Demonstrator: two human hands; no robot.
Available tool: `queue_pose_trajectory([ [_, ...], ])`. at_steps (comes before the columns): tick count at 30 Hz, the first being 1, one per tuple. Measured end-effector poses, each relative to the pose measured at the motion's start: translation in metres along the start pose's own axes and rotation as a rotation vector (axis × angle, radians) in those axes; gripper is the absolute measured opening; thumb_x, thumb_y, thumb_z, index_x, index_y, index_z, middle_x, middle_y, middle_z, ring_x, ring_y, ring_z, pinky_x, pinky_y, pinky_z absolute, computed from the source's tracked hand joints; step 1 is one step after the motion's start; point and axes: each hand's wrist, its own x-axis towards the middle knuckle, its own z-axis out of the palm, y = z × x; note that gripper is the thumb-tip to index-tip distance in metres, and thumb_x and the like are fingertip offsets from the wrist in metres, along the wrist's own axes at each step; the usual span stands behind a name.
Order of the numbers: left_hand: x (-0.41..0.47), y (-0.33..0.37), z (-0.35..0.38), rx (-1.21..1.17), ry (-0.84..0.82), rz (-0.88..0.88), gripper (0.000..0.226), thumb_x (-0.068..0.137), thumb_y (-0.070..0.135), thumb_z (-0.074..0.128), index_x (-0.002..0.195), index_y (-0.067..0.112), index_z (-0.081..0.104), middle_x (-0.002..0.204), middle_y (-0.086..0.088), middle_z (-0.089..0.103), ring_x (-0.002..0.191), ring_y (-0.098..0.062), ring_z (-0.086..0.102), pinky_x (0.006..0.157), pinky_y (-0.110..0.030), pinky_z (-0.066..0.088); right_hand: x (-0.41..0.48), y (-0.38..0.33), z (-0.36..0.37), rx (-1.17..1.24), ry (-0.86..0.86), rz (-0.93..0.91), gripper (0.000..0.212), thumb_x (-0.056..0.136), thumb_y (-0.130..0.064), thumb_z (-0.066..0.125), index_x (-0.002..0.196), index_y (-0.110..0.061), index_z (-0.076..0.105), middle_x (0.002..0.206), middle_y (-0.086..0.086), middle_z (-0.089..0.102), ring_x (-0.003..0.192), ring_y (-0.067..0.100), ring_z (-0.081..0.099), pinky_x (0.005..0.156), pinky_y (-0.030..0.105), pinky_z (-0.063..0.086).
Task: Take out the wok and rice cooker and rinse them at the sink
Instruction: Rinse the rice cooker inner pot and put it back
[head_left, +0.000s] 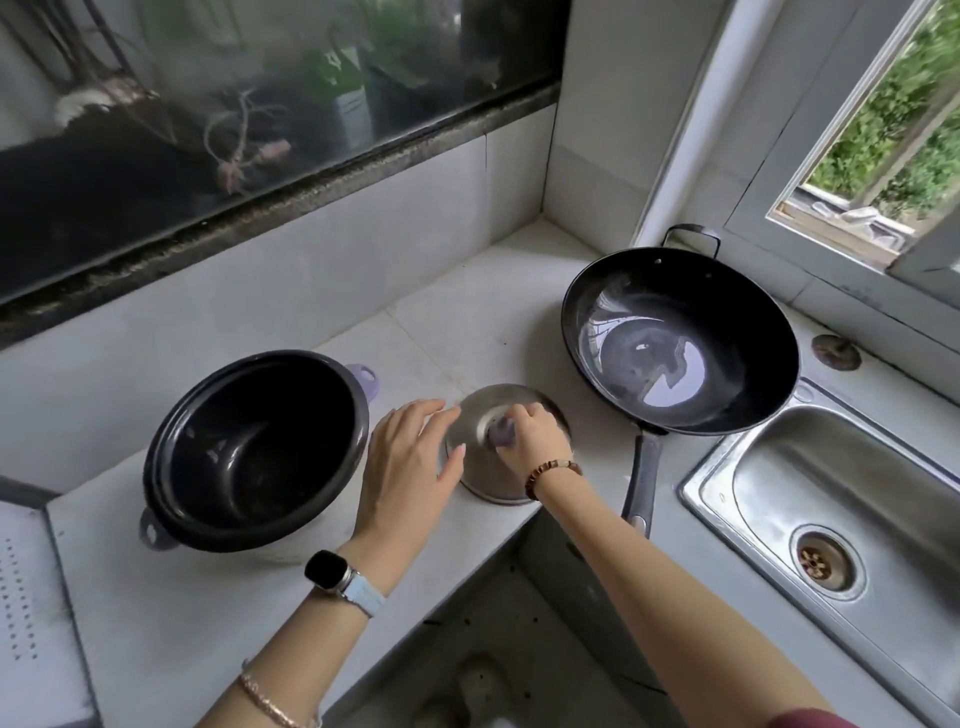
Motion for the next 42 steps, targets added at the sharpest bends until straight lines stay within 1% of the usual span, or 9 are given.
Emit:
queue_pose_trajectory([
  [5,0.006,-0.002,-0.007,0.013,0.031,0.021,0.033,0.085,0.019,0.064,0.118,0.012,0.066,0.119,-0.005,0.061,0.107,-0.024,0.059,0.094,-0.039,0.049,0.011,-0.002,0.010,-0.012,0.059,-0.001,0.025,0.089,-0.022,0.050,0.108,-0.007,0.058,0.108,0.014,0.053,0.102,0.033,0.052,0.071,0.034,0.042],
  [13,0.003,-0.020,-0.027,0.066,0.117,-0.009,0.034,0.085,0.019,0.067,0.118,0.011,0.066,0.119,-0.005,0.062,0.108,-0.024,0.059,0.100,-0.040,0.043,0.013,-0.001,0.005,-0.016,0.067,-0.016,0.029,0.088,-0.027,0.054,0.108,-0.006,0.059,0.108,0.015,0.055,0.106,0.033,0.052,0.077,0.037,0.048],
  [16,0.000,-0.034,-0.042,0.063,0.149,-0.049,0.035,0.088,0.024,0.058,0.119,0.011,0.066,0.119,-0.004,0.061,0.108,-0.023,0.057,0.100,-0.039,0.042,0.007,-0.005,-0.005,-0.018,0.134,0.004,0.032,0.088,-0.033,0.054,0.111,-0.012,0.062,0.111,0.011,0.059,0.110,0.029,0.049,0.081,0.035,0.046],
  [22,-0.010,-0.057,-0.080,0.038,0.239,-0.179,0.034,0.086,0.015,0.067,0.120,0.011,0.065,0.122,-0.004,0.061,0.114,-0.024,0.055,0.103,-0.038,0.039,-0.006,-0.032,-0.053,0.123,0.265,0.023,0.032,0.085,-0.033,0.054,0.114,-0.024,0.065,0.118,0.005,0.060,0.113,0.027,0.050,0.085,0.035,0.048],
  [25,-0.015,-0.067,-0.096,0.018,0.276,-0.216,0.033,0.088,0.015,0.065,0.121,0.011,0.065,0.119,-0.005,0.061,0.112,-0.027,0.056,0.100,-0.042,0.043,-0.013,-0.056,-0.083,0.177,0.326,-0.039,0.032,0.086,-0.034,0.057,0.115,-0.024,0.065,0.117,0.006,0.061,0.112,0.028,0.052,0.088,0.035,0.047],
  [28,-0.023,-0.073,-0.110,-0.001,0.321,-0.261,0.031,0.089,0.013,0.065,0.120,0.010,0.065,0.117,-0.005,0.062,0.109,-0.026,0.056,0.098,-0.038,0.043,-0.023,-0.088,-0.106,0.241,0.358,-0.128,0.030,0.085,-0.031,0.061,0.113,-0.022,0.067,0.111,0.009,0.062,0.105,0.029,0.057,0.087,0.032,0.044],
  [33,-0.042,-0.092,-0.128,0.014,0.368,-0.330,0.029,0.088,0.010,0.063,0.117,0.009,0.066,0.114,-0.006,0.063,0.106,-0.028,0.058,0.095,-0.042,0.047,-0.039,-0.144,-0.118,0.295,0.342,-0.344,0.020,0.082,-0.031,0.064,0.097,-0.022,0.073,0.091,0.005,0.062,0.086,0.022,0.059,0.080,0.028,0.047],
  [37,-0.063,-0.109,-0.140,-0.040,0.402,-0.414,0.029,0.092,0.001,0.053,0.117,0.009,0.066,0.114,-0.007,0.064,0.106,-0.026,0.058,0.094,-0.032,0.043,-0.044,-0.187,-0.107,0.256,0.278,-0.473,0.023,0.083,-0.031,0.065,0.102,-0.019,0.073,0.095,0.005,0.063,0.090,0.020,0.059,0.077,0.019,0.040],
  [42,-0.089,-0.129,-0.148,-0.057,0.421,-0.511,0.029,0.091,-0.002,0.054,0.114,0.008,0.067,0.113,-0.008,0.065,0.108,-0.027,0.058,0.095,-0.032,0.042,-0.049,-0.229,-0.080,0.177,0.176,-0.577,0.021,0.085,-0.023,0.061,0.095,-0.011,0.074,0.095,0.012,0.061,0.085,0.026,0.059,0.078,0.031,0.048],
])
